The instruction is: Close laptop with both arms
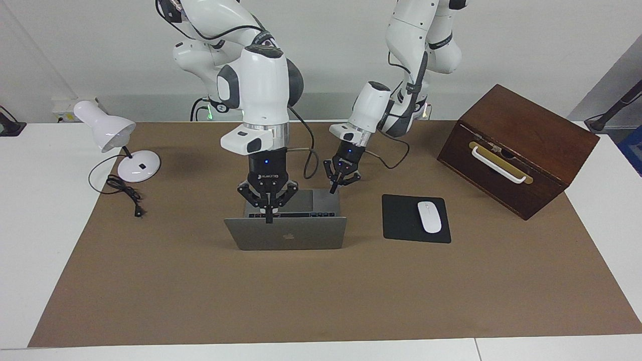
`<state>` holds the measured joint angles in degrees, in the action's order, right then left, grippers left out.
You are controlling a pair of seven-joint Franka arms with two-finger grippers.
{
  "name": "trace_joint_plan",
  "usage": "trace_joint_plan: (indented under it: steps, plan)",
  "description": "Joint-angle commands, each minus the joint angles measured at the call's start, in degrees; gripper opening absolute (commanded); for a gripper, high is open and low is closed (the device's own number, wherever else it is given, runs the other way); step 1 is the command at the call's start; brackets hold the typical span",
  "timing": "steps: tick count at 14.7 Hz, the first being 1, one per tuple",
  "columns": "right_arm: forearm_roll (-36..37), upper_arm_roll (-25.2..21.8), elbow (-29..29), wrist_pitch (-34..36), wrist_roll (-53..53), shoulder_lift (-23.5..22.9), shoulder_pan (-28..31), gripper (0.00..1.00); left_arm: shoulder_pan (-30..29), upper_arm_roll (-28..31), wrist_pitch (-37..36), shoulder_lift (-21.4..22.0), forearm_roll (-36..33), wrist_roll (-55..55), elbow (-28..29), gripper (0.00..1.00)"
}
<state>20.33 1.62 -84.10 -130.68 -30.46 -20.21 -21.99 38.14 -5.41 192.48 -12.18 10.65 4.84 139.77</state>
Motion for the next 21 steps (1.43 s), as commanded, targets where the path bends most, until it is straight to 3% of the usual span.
trace_joint_plan:
  steps: [1,4,21]
  plan:
    - [1.56,0.23,5.07,-0.1,-0.74,-3.6,-1.12,0.0,1.59,0.84,3.08,-3.1,0.95,-0.36,-0.81,0.0]
    - [0.95,0.4,7.1,0.33,-0.92,-5.19,-1.3,0.0,1.59,0.84,3.16,-3.29,0.95,-1.06,-0.64,0.0]
    - [-10.22,0.67,5.44,3.15,1.1,-6.07,0.9,0.0,1.42,0.93,3.16,-5.04,0.87,-7.38,1.12,0.0]
